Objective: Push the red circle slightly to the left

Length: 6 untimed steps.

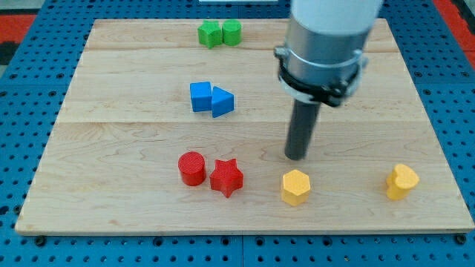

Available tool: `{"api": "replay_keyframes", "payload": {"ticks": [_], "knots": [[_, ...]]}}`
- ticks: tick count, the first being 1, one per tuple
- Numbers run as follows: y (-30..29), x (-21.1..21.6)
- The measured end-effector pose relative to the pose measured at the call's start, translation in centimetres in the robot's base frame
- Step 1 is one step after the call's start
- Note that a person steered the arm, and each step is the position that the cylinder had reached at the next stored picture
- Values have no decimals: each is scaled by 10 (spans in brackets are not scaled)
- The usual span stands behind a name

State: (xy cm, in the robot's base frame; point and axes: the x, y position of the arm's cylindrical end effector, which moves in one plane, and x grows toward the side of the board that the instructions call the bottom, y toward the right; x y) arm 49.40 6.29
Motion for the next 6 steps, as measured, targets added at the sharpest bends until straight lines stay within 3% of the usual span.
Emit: {"api": "replay_keyframes", "payload": {"ticks": [1, 3, 6], "knots": [[-64, 5], [-121, 27], [-140, 20]]}}
